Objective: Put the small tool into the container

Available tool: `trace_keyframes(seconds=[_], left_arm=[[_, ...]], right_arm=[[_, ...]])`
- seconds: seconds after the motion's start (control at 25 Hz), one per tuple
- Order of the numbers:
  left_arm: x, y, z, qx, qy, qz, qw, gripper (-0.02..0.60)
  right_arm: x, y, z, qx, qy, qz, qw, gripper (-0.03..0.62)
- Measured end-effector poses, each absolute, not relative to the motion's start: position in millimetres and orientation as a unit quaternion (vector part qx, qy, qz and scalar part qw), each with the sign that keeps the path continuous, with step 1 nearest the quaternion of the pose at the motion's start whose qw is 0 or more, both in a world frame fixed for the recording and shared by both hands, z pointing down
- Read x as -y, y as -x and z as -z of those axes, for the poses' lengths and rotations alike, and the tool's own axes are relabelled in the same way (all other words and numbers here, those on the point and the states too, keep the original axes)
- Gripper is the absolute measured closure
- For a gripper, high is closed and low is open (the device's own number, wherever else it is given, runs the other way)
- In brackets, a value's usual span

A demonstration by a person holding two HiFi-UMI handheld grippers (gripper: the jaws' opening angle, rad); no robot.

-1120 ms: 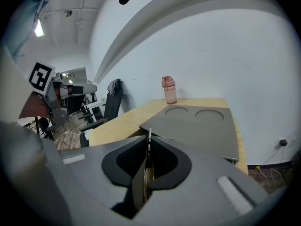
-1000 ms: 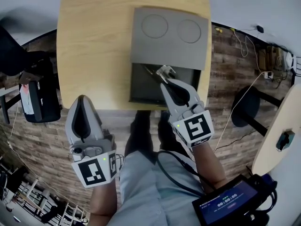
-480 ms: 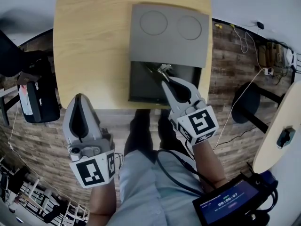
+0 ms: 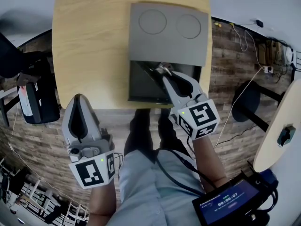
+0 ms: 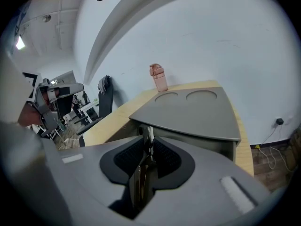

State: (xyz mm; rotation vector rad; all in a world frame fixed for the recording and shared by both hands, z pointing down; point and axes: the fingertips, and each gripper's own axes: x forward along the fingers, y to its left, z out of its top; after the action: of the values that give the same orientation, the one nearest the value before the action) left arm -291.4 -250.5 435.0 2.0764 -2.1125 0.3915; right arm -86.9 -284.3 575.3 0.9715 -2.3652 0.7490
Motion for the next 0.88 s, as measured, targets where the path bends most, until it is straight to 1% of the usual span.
trace_keyframes(seconds=[0.36,0.48,0.56,0.76,0.88], left_arm=[[251,292,-432,0.705,-0.693,-0.128,0.075,0.572],[252,292,-431,0.705,-0.693,-0.128,0.074,0.572],[252,291,-431,0.705,-0.694,-0.128,0.073,0.572],[251,277,-418,0.702,-0.700,-0.119,0.061,0.572],[247,265,-398,0.700,-0.705,-0.107,0.045,0.572]], right_arm=[[287,83,-581,0.855,-0.365,-0.264,0.258,0.506],[285,84,-581,0.854,-0.363,-0.264,0.262,0.462],[285,83,-580,0.854,-0.365,-0.262,0.262,0.448],[286,72,-568,0.857,-0.377,-0.235,0.260,0.448],[284,63,-546,0.862,-0.385,-0.224,0.243,0.451]])
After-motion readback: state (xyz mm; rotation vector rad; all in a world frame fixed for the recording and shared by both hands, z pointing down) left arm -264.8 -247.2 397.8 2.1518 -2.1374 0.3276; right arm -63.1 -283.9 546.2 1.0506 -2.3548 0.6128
